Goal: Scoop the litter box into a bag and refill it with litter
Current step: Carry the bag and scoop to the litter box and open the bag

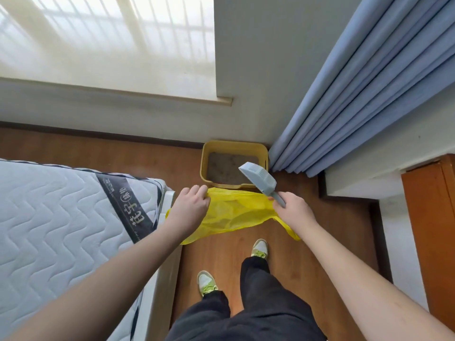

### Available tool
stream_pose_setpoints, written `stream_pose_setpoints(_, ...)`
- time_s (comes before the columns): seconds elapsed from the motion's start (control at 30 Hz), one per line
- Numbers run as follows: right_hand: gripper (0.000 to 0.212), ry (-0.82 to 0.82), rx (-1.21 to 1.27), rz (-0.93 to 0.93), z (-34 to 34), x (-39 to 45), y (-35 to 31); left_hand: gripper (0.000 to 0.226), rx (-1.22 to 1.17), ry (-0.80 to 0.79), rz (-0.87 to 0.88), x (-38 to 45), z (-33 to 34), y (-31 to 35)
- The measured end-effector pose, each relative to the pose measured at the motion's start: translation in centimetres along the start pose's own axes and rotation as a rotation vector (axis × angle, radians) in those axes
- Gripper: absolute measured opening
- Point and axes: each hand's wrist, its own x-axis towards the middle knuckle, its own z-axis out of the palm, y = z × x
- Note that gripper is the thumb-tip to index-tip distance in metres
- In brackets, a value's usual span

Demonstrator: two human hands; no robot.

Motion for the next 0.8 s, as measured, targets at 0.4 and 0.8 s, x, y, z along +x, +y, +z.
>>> stream_pose_setpoints(0.4,0.062,-0.358,0.332,0.037,7.6,5.4,4.6,0.05,-0.156,0.029,0.171,2.2,9.9,2.6)
stream_pose_setpoints(0.8,0.048,-0.614,0.579,0.042,19.7,22.3,13.4,0.062,-0.206,-0.301,0.177,12.0,30.1,4.2)
